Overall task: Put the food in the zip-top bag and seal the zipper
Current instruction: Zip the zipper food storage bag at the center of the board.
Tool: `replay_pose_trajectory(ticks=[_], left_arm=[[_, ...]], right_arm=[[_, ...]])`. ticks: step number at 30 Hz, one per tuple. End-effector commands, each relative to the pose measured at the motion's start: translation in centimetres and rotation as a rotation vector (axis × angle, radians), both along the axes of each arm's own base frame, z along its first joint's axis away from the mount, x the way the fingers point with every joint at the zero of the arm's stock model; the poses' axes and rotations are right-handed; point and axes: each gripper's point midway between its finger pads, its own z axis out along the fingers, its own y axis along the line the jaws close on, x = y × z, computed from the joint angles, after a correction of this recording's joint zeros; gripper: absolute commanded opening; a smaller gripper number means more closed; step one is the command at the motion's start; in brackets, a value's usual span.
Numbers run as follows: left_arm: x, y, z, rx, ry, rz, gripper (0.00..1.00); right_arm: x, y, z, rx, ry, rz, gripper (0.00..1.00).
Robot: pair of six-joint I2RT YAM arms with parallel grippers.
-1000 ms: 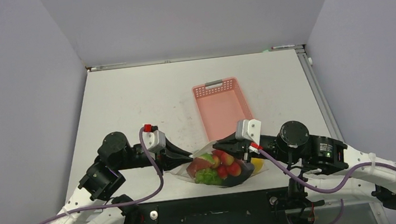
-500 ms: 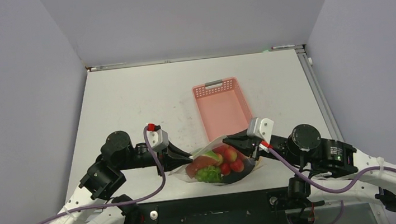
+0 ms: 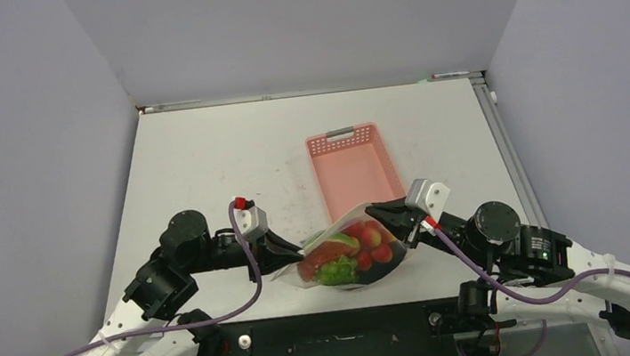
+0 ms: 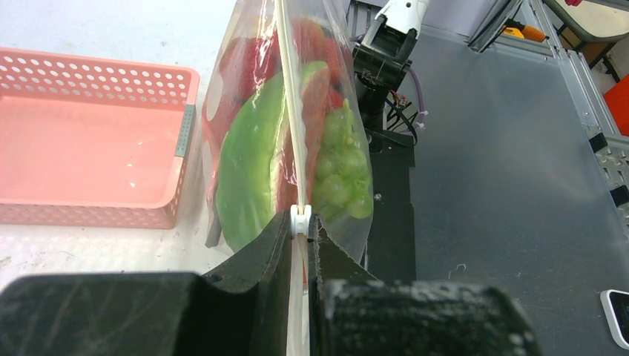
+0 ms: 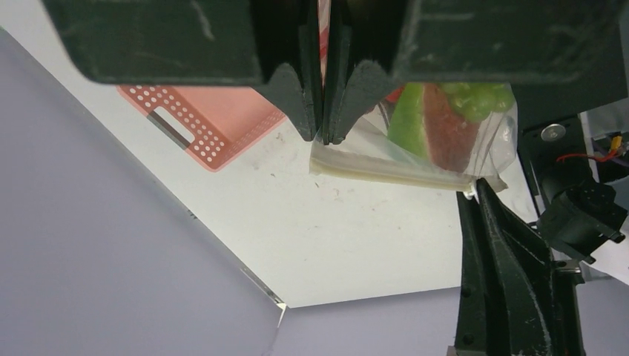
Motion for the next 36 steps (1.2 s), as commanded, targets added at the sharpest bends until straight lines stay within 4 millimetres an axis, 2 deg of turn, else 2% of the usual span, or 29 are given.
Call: replay_pose_trajectory(ticks=[1, 25, 36], left_arm=[[-0.6, 0.7, -0.1, 0.024, 0.039, 0.013, 0.0], [-0.5, 0.9, 0.0, 0.033, 0.05, 0.034, 0.0], [-0.3, 0.8, 0.0, 0.043, 0.05, 0.031, 0.0]], right_arm=[[1.8, -3.0, 5.9, 0.225, -0.072, -0.16, 0.05], [4.5, -7.4, 6.6, 0.323, -0.081, -0.422, 0.05], [4.9, -9.6, 6.7, 0.363, -0.075, -0.503, 0.05]])
